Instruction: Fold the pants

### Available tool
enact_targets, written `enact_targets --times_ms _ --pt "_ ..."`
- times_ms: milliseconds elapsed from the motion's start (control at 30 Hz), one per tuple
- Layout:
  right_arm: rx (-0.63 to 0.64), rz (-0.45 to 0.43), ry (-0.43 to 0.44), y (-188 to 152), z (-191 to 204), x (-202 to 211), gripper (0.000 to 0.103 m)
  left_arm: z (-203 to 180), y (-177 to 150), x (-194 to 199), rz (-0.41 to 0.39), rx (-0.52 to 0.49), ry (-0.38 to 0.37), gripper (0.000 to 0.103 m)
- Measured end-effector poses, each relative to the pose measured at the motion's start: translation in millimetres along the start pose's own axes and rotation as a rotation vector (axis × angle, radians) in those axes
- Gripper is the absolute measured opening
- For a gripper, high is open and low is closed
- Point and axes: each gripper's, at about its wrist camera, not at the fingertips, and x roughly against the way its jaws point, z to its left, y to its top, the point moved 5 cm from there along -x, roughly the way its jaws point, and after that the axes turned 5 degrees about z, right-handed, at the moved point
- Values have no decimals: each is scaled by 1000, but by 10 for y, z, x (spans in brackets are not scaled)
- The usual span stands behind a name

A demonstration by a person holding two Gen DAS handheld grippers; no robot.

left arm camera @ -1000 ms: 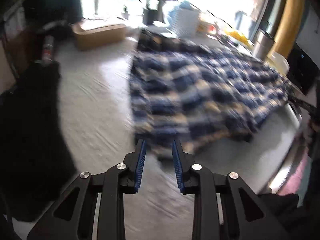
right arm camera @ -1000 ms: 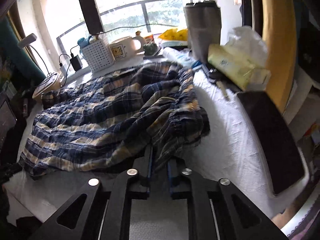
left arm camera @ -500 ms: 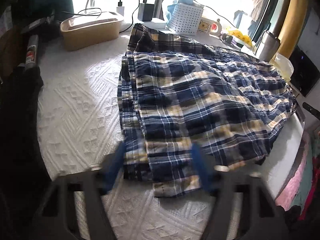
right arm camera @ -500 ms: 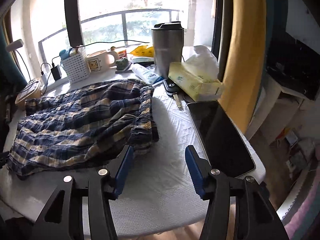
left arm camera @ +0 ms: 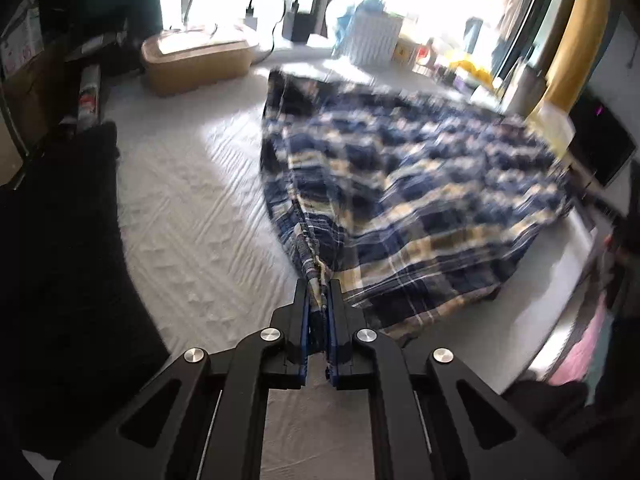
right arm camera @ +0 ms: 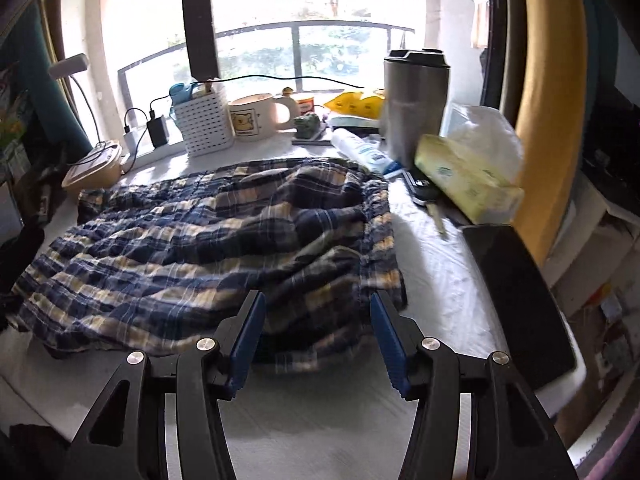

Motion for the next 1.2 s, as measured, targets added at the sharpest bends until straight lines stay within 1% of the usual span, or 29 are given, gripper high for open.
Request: enact_targets --times_ms 67,133,200,233,300,333,433,567,633,733,800,900,967,1033,1067,1133,1200 --pt "6 -6 28 32 53 -41 57 40 9 -64 17 -5 33 13" --pt "21 -8 53 56 126 -89 57 96 51 -90 36 4 36 22" --pt "42 -16 71 88 198 -127 57 194 170 -47 18 10 79 41" --pt "49 -18 79 95 229 -140 57 226 214 -22 7 6 83 43" --pt "64 -19 95 123 283 -188 57 251 407 52 -32 -12 95 44" --pt "69 -18 100 124 308 -203 57 210 555 87 -61 -43 98 44" --pt "86 -16 122 175 387 -273 57 34 878 26 -94 -126 96 45" --pt "119 -10 139 256 496 -349 57 -189 1092 -112 -60 -231 66 45" --pt "127 -5 140 291 521 -387 57 -248 1085 -74 -52 -255 38 45" --pt "121 3 147 328 499 -436 57 -242 969 -20 -33 -233 18 45" --pt "110 8 153 336 468 -466 58 -144 835 36 -22 -197 30 45" --pt "105 12 160 331 455 -490 58 44 625 101 -8 -113 46 45" --pt "110 16 167 313 470 -504 58 151 466 128 -1 -39 24 45" --pt "115 18 174 299 497 -508 58 143 393 145 -15 -15 -2 45" --pt "119 18 180 291 516 -503 58 117 376 154 -34 -12 -22 45" --pt "124 14 188 279 549 -480 58 70 405 153 -65 -14 -45 45" --pt "129 8 193 265 576 -443 58 47 466 96 -84 -26 -52 45"
